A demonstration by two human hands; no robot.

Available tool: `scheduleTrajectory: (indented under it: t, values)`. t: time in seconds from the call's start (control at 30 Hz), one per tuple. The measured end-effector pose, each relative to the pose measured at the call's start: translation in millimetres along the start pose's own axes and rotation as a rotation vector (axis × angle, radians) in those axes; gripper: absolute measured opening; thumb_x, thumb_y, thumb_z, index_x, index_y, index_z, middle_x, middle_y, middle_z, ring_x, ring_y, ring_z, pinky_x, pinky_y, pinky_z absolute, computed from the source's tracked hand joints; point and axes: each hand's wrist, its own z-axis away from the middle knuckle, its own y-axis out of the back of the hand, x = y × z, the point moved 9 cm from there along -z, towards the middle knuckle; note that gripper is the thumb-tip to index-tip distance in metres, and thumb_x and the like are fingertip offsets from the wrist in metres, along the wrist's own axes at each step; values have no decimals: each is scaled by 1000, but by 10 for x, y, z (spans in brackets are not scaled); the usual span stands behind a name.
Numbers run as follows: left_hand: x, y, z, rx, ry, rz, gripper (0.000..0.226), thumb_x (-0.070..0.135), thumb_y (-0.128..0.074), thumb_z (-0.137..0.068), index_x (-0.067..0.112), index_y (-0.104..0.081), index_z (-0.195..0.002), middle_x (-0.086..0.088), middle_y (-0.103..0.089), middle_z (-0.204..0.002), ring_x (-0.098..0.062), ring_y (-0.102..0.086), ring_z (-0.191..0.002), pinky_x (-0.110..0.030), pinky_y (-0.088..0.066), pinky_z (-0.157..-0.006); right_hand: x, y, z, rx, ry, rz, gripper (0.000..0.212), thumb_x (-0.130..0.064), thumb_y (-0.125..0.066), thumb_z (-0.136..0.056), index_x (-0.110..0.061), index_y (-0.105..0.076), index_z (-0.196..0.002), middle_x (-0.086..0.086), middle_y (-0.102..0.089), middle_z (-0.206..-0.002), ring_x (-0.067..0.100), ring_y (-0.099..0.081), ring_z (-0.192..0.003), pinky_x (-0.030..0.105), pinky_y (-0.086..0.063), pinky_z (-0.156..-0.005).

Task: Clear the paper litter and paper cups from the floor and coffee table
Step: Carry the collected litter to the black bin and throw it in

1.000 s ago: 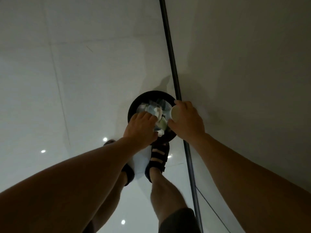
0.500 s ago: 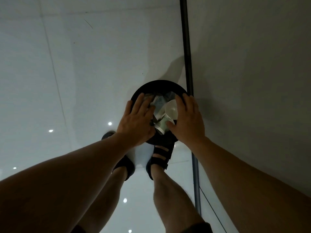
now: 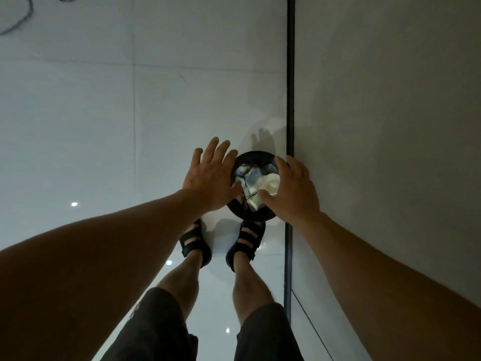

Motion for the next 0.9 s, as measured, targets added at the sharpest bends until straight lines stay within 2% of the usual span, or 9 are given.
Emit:
scheduleTrajectory:
  t: [0.2, 0.43, 0.67, 0.9]
  values:
    - [-391, 952, 764, 59, 157, 71, 76, 59, -40, -90, 20, -16, -151, -4, -10, -160, -27, 1, -148, -50, -10, -118, -917, 740, 405, -10, 96, 107, 82, -59, -54, -89, -24, -19, -154, 4, -13, -161, 27, -5, -148, 47, -27, -113]
    - [-953, 1515, 2545, 165, 553, 234, 72, 57, -40, -90, 19, -22, -149, -5, -19, -158, -26, -7, -147, -48, -15, -117, -2059, 1059, 1372, -172, 414, 305, 81, -59, -52, -89, -25, -18, -154, 5, -12, -161, 27, -5, -148, 48, -25, -114]
    - [-1085, 1094, 4752, 270, 961, 459, 72, 59, -37, -90, 21, -22, -149, -3, -18, -158, -23, -8, -147, -45, -14, -117, -3331, 718, 2553, -302, 776, 548, 83, -60, -51, -90, -24, -13, -155, 6, -10, -161, 26, -6, -147, 46, -25, -115]
    - [-817, -91, 7425, 372, 1478, 659, 70, 59, -37, -90, 21, -24, -148, -1, -19, -158, -20, -8, -147, -43, -14, -115, -4677, -449, 4473, -418, 1238, 825, 82, -59, -48, -91, -25, -11, -156, 3, -9, -161, 24, -8, -147, 44, -27, -113]
